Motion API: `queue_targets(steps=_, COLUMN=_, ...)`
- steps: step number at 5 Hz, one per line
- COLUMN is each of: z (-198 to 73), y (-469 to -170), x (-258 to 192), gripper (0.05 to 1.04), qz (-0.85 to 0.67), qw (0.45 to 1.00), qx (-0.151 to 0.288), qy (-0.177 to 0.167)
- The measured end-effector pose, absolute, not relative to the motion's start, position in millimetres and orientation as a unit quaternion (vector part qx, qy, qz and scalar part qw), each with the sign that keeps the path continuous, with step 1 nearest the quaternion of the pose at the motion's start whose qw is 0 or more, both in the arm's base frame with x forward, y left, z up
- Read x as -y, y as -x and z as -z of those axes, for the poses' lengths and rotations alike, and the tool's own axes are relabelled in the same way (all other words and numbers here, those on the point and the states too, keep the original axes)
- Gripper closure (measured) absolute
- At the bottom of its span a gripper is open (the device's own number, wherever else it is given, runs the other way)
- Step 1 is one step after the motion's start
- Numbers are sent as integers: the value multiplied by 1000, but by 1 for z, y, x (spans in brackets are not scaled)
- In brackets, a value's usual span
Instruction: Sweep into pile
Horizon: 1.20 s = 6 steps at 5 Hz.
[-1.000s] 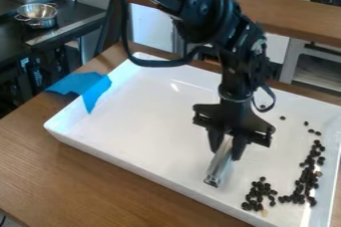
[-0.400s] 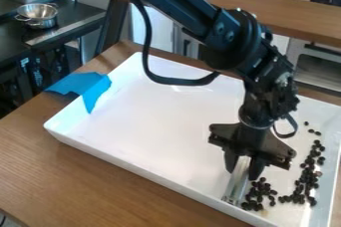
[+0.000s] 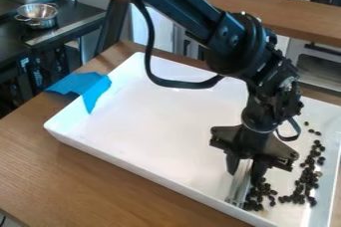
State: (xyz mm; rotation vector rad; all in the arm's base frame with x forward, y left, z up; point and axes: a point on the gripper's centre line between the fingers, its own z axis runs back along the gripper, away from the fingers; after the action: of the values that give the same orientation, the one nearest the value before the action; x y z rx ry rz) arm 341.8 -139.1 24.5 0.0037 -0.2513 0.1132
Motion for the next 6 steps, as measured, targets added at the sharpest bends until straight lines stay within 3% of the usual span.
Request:
queue_targets(steps=2, z=-25, y=-336, x=156, gripper=715, qz=-44, qw=991, qx=125, qy=8)
queue_targets(steps=4, z=-28, y=-338, x=175, gripper=715, qz=3, qw=989, qx=145, qy=39)
queue_targets(steps=6, z=-36, y=-336, x=189, gripper=715, qz=8, qw=990, qx=134, qy=50)
